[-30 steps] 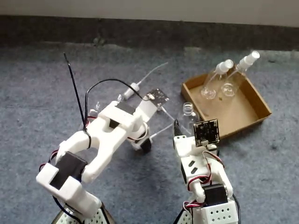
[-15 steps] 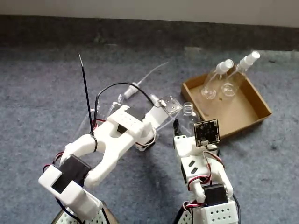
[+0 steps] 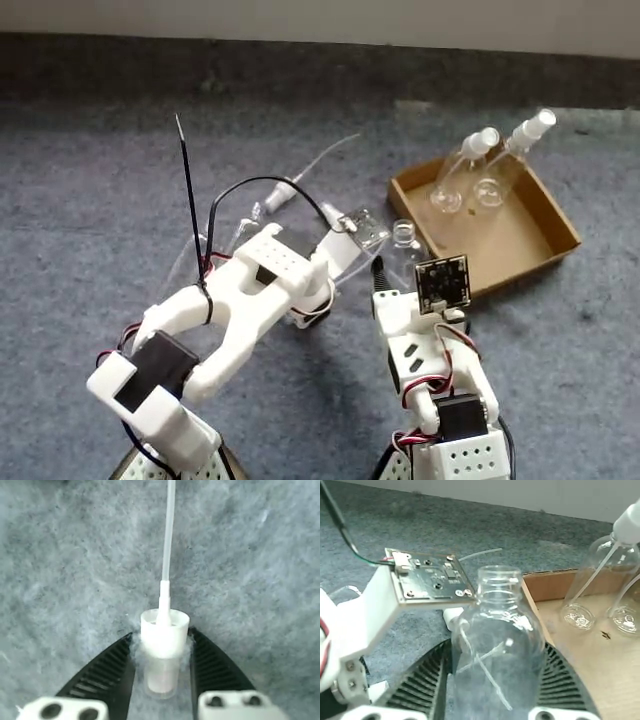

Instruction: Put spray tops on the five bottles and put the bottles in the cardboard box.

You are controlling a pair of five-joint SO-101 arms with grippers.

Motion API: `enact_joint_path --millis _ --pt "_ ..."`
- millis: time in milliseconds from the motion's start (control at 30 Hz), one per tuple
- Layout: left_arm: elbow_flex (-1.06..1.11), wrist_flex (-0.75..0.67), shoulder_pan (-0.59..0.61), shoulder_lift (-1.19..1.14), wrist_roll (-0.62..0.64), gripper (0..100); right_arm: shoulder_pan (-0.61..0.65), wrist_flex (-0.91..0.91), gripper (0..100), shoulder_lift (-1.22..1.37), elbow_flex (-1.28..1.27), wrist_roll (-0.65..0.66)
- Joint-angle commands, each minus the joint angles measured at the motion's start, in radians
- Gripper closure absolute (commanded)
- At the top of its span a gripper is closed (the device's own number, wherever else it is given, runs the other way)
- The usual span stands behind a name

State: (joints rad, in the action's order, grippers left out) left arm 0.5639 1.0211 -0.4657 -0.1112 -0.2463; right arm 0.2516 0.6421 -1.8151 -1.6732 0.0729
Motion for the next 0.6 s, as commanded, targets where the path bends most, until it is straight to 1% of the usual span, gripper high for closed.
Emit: enact_joint_path --millis 0,233,467,567 --pt "0.013 0.055 -0.071 0.013 -0.009 99 -0.008 -0.028 85.4 -0.022 -0.096 -0.002" --pt "0.015 0.057 -0.116 0.015 -0.009 99 -0.008 -0.028 85.4 -0.022 -0.096 -0.002" --pt "0.007 0.057 -0.116 0.019 -0.009 99 -0.008 -0.028 85.4 -0.022 -0.096 0.000" --pt "0.007 0.074 -0.116 0.070 -0.009 99 -0.008 -0.028 85.4 -0.022 -0.096 0.000"
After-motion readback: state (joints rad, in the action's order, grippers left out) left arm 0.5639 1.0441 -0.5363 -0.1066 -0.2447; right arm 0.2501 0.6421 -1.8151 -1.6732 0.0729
